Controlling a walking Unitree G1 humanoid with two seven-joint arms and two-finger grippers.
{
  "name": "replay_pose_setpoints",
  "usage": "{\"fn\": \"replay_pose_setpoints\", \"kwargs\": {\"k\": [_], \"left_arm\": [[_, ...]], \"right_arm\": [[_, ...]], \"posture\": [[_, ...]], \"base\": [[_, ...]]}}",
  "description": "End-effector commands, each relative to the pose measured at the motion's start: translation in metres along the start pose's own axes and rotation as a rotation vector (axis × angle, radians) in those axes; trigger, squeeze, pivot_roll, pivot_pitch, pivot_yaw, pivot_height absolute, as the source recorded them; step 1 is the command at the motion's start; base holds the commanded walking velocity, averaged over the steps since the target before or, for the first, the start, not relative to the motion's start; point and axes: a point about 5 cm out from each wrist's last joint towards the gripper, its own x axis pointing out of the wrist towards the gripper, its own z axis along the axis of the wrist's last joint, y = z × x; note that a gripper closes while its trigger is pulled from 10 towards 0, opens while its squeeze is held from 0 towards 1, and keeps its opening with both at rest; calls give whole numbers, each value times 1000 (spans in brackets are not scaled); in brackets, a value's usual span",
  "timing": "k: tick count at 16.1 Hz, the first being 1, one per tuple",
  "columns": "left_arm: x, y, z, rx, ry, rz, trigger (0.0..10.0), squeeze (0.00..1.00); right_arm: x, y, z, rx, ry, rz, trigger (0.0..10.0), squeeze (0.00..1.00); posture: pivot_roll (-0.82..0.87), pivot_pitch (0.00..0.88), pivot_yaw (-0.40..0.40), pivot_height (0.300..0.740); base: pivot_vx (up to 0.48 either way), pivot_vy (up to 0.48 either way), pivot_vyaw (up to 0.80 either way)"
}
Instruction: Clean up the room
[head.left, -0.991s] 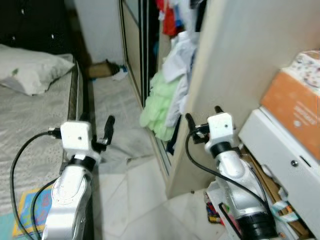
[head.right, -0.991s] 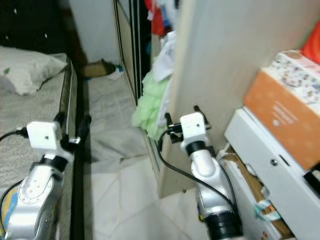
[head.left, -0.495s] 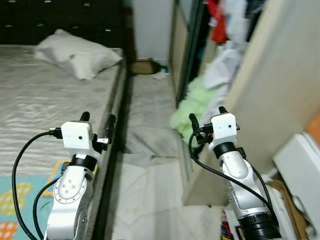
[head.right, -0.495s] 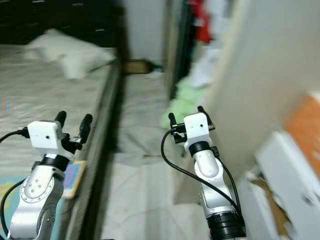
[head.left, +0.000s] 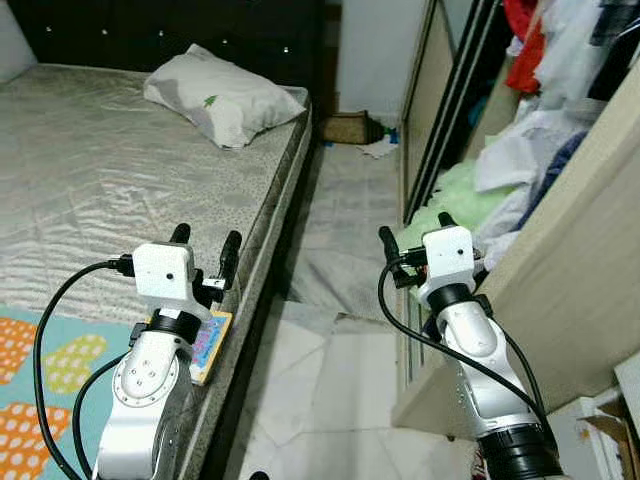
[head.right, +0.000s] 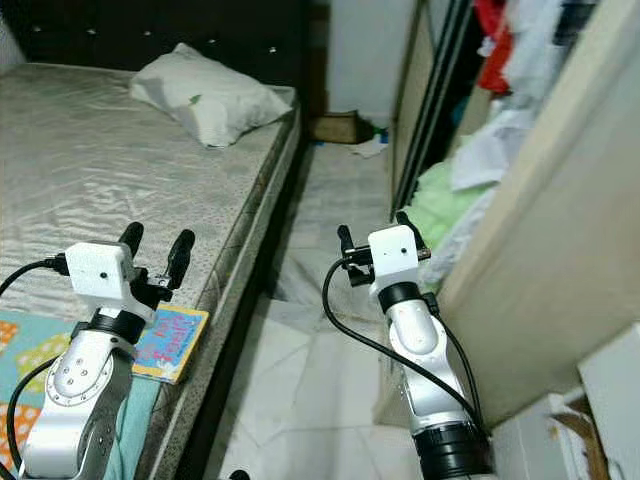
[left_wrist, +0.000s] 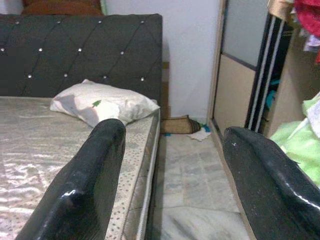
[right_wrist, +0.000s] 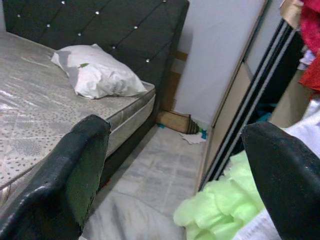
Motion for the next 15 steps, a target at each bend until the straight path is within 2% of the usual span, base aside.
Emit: {"fn": "replay_pose_setpoints", "kwargs": {"k": [1,12,13,14,15], "left_arm": [[0,-1,1,-1,-3,-11,10000,0],[1,-3,1,-7,-4,-19,10000,0],[1,-3,1,-10,-3,-20,10000,0],[1,-5,0,-48,1,-37,10000,0],[0,-5,0,-43,1,-36,10000,0]], "right_arm": [[1,-2,1,2,-2,-2,10000,0],[2,-1,2,10,-7,8,10000,0],[2,-1,2,10,-7,8,10000,0],[3,-1,2,12,-7,8,10000,0],[3,-1,1,13,-7,8,10000,0]], "posture": [[-14,67,-54,740],[-12,70,-56,740],[-11,63,-55,740],[-11,63,-55,740],[-11,63,-54,740]], "base": [[0,0,800],[0,0,800],[0,0,800],[0,0,800],[0,0,800]]}}
